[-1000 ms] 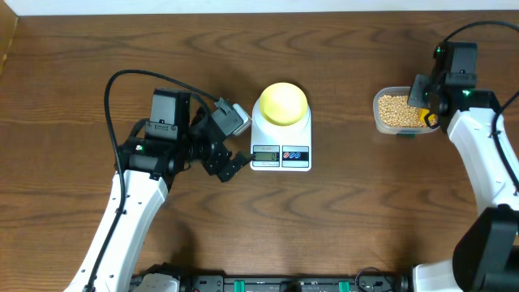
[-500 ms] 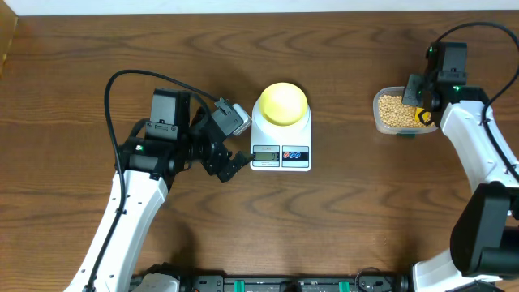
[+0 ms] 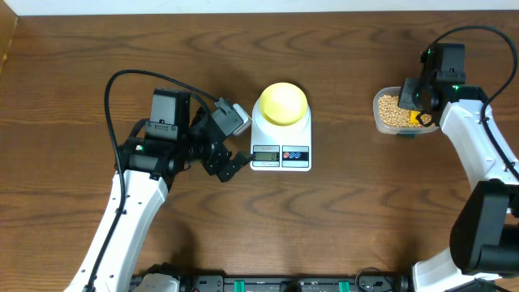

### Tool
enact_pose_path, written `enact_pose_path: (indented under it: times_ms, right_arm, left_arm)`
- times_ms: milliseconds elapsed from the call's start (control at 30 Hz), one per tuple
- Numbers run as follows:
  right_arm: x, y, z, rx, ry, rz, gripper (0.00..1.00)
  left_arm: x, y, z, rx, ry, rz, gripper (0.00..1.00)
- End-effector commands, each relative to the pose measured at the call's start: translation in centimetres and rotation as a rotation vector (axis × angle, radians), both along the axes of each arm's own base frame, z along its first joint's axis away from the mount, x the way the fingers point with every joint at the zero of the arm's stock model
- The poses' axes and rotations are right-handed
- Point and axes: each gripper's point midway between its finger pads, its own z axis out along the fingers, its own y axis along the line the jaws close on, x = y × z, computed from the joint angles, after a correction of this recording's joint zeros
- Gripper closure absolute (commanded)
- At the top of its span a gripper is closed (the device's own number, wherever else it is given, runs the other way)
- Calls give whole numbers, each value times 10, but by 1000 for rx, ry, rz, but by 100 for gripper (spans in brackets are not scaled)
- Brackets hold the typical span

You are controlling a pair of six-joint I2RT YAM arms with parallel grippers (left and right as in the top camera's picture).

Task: Scoop item into bowl and weigh 50g on scale
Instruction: 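Push the scoop through the soybeans with the right gripper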

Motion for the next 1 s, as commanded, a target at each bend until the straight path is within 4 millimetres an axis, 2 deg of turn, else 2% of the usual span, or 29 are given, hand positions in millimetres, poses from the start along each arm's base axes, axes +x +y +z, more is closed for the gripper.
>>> enact_pose_path:
  times_ms: [0,200,400,533,967]
  right_arm:
    - [-5,3,-11,19,45,18,99]
    - [-4,10,-12,56,44,39,99]
    - [-4,7,-11,78,40,29,99]
    - [-3,12,-10,151,29,48,99]
    - [-1,3,-6,284,-6,50,99]
  left_arm:
    - [-2,-1,-4,-4,10,-16,2]
    - [-2,-1,-4,-4,9,-17,2]
    - [-2,-1,-4,-4,9,-17,2]
    - [-2,-1,-4,-4,9,-16,2]
    - [-2,-1,-4,-4,9,-17,2]
